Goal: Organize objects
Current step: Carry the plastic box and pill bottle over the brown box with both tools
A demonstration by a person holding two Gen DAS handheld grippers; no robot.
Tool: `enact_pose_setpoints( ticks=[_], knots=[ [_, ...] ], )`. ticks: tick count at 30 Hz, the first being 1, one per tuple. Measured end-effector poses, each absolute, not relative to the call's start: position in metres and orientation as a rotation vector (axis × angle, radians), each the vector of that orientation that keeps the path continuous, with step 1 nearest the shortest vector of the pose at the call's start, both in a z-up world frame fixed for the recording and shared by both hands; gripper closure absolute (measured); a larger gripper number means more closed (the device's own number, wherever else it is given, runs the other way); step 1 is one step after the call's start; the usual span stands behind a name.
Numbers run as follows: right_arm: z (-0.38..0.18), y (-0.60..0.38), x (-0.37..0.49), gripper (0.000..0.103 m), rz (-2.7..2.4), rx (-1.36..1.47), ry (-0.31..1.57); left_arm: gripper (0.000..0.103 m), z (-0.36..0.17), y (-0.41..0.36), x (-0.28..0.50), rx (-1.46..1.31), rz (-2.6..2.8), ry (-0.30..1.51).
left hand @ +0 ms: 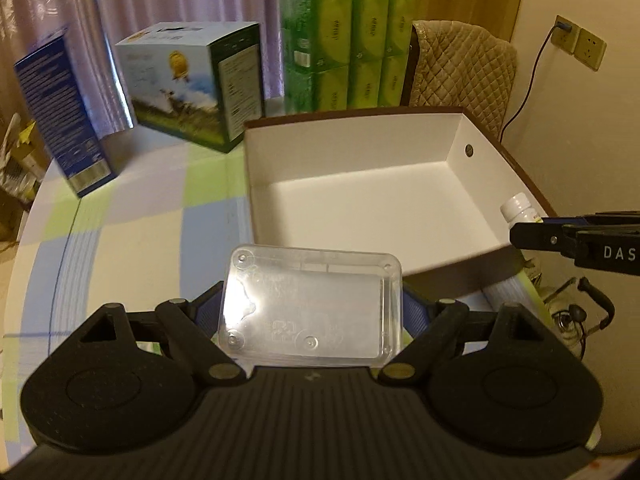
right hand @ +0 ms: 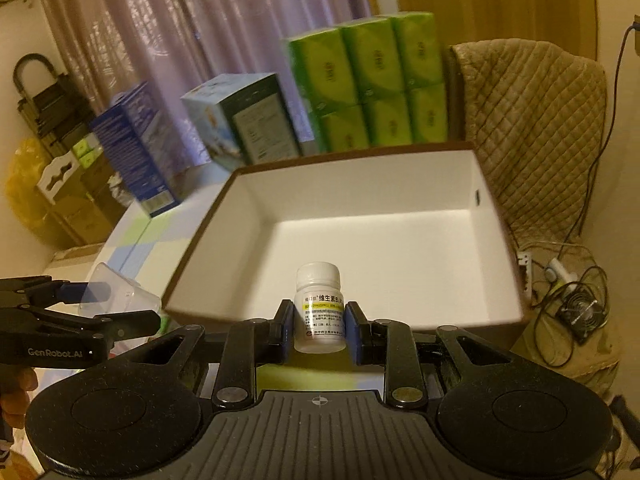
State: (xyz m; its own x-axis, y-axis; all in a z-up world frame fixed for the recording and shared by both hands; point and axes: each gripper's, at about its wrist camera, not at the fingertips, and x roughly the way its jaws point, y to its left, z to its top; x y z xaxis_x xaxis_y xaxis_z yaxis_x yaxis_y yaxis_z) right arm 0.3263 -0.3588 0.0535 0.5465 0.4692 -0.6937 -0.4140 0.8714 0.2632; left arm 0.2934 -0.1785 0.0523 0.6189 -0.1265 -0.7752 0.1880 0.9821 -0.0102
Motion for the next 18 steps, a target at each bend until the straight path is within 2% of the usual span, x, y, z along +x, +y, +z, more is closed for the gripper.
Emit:
enact_pose_setpoints(
  ticks=[7, 18],
  knots=[
    [0.046, -0.364, 0.371, 0.079, 0.501, 0.06, 0.842, 0.019, 0.043, -0.211, 0.345, 0.089, -0.192, 0.916],
    [0.0, -0.368, 0.423, 0.079, 0.468, 0.049, 0.996, 0.019, -0.013, -0.245, 0.401, 0.096, -0.222, 1.064]
  ],
)
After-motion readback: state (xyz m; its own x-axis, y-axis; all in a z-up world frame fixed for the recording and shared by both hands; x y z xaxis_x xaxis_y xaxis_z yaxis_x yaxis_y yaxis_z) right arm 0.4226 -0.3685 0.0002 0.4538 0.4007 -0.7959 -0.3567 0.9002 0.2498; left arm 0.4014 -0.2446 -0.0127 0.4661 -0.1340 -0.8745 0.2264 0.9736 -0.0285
